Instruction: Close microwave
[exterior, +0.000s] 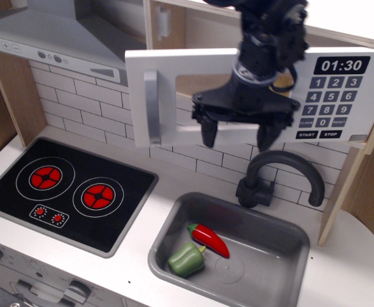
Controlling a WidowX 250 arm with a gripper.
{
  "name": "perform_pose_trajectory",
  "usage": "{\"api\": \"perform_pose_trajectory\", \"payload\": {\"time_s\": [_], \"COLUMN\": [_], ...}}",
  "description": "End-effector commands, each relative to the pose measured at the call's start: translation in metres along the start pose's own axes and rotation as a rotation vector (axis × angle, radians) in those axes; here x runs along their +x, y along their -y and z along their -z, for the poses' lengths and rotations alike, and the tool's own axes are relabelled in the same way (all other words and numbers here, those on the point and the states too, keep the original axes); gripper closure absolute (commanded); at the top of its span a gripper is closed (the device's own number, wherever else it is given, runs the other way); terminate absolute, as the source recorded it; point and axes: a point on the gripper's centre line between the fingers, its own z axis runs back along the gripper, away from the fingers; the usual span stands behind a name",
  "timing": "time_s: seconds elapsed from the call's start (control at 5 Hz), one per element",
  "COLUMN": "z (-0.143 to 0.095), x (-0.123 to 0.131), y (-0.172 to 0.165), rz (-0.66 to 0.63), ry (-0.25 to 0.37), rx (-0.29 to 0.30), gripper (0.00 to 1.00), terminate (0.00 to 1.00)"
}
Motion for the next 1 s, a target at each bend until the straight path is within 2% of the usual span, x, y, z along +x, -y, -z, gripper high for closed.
{"api": "perform_pose_trajectory", "payload": {"time_s": [0.0, 0.8], "z": [-0.014, -0.003], "x": [0.039, 0.081], "y": [-0.014, -0.023], "rz": [0.086, 0.094], "ry": [0.082, 0.196], "rx": [-0.094, -0.073], "gripper": [0.00, 0.00], "terminate": [0.00, 0.00]}}
